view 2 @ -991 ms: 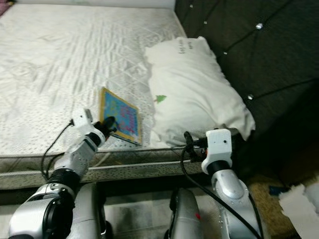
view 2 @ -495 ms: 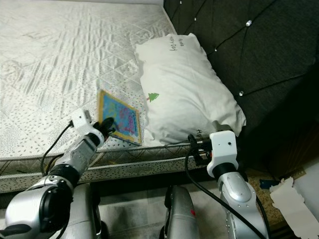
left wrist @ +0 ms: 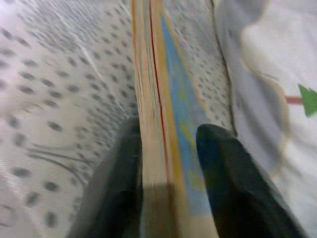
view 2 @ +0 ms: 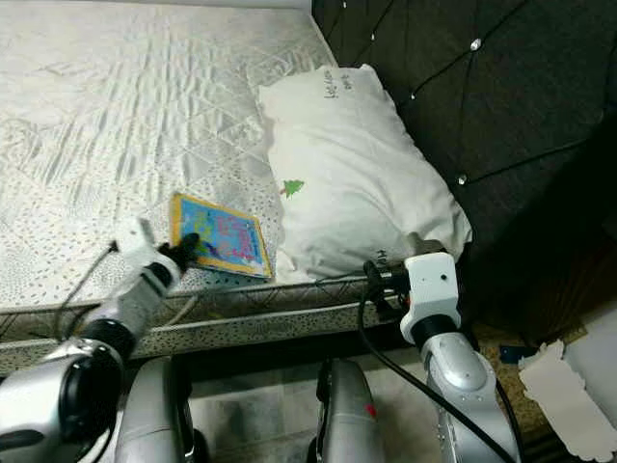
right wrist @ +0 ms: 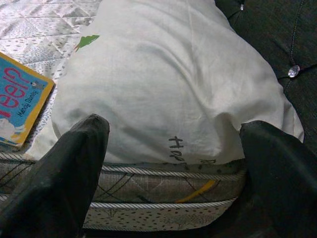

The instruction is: Clean up the room

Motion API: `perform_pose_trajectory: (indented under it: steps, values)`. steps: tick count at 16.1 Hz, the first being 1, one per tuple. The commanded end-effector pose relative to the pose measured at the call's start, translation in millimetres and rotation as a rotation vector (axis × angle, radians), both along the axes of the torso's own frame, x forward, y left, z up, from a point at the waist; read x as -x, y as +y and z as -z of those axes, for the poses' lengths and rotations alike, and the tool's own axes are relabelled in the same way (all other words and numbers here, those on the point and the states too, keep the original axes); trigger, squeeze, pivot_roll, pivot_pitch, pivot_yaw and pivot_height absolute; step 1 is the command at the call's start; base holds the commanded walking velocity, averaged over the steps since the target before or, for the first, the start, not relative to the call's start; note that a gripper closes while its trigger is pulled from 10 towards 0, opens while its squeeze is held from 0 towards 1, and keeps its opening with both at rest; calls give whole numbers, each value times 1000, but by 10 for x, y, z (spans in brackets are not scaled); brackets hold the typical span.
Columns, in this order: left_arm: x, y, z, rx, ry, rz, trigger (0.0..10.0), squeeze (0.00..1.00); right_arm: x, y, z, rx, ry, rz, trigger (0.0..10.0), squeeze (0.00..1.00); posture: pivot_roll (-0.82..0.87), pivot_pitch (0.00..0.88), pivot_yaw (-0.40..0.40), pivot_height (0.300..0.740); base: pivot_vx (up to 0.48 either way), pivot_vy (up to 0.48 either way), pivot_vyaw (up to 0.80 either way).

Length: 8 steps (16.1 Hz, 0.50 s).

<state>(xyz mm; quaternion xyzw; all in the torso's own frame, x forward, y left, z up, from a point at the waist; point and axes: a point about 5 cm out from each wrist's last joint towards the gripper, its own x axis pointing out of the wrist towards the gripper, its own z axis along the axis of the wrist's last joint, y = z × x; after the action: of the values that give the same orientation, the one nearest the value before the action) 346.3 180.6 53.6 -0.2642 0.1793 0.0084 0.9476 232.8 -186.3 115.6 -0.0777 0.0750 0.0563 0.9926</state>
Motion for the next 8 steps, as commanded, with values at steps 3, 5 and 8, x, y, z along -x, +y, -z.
perform_pose_trajectory:
  steps: [3,5,8]
  values:
    - [-67,66,-104,-46,-20,-7,10000,1000,-25,-34,-34,11,-10,6,10000,0,-232,27,-98,573,0,0,0]
    - [-67,133,-115,-77,-15,-19,10000,1000,-35,-31,-31,13,-9,3,10000,0,-230,24,-98,573,0,0,0]
    - [-58,199,-108,-121,9,-38,10000,1000,-68,-17,-13,13,-6,-3,10000,0,-223,19,-97,573,0,0,0]
